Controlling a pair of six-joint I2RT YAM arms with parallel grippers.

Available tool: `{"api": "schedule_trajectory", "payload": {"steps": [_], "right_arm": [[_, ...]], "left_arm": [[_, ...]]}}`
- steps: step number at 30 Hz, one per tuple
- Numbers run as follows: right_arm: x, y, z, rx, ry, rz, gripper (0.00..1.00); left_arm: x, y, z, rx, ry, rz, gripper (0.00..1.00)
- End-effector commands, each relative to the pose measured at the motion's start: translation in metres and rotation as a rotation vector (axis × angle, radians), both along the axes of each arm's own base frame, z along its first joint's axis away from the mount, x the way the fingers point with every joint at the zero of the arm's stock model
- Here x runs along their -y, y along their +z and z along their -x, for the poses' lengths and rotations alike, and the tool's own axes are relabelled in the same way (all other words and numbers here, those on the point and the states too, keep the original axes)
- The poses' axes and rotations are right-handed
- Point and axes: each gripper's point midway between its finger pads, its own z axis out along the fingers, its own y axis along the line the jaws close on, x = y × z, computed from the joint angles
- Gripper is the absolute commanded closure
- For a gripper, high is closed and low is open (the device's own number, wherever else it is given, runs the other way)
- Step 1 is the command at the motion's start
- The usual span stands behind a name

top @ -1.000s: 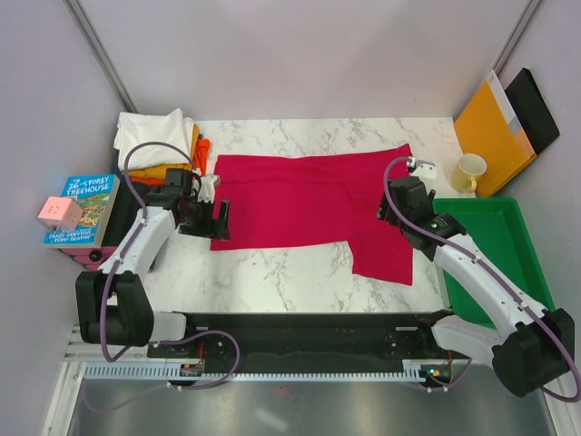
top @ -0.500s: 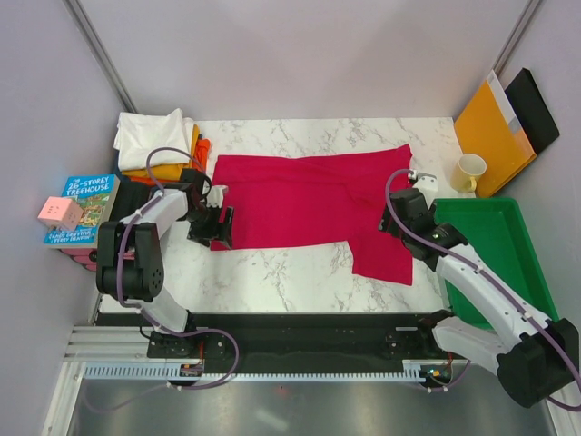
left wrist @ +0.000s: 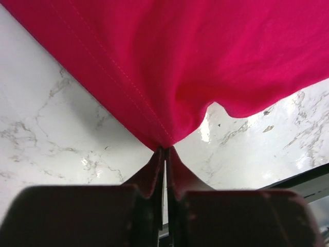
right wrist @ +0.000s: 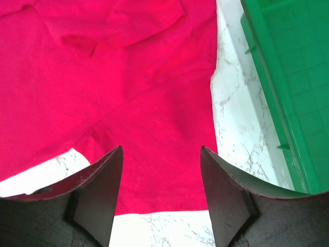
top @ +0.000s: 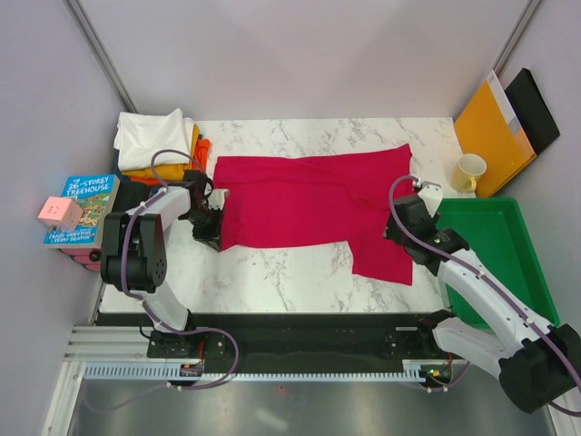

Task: Fold and stack the t-shirts
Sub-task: Grap the side of the flattened tshirt closest away from the robot with both arms

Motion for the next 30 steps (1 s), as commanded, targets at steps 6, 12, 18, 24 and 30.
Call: {"api": "schedule_trajectory", "payload": {"steps": [6,12,18,24,30], "right_arm": [[-0.008,-0.035,0.046,-0.189,-0.045,-0.046,0.3],[-0.007,-0.079,0.071,-0.302,-0.18,-0.103,0.29],[0.003,-0.103,0.087,-0.303,-0.347,-0.159,0.28],[0.011,-0.114,0.091,-0.284,-0.419,-0.158,0.28],[0.023,-0.121,0.089,-0.27,-0.489,-0.098,0.29]], "left_arm": [[-0.003,0.018,-0.002,0.053,-0.003,-0.007,0.98],[-0.002,0.024,-0.006,0.078,-0.003,-0.006,0.98],[-0.003,0.028,-0.01,0.096,0.001,-0.01,0.98],[-0.002,0.033,-0.01,0.104,-0.001,-0.004,0.98],[-0.003,0.033,-0.011,0.107,-0.008,-0.008,0.98]]}}
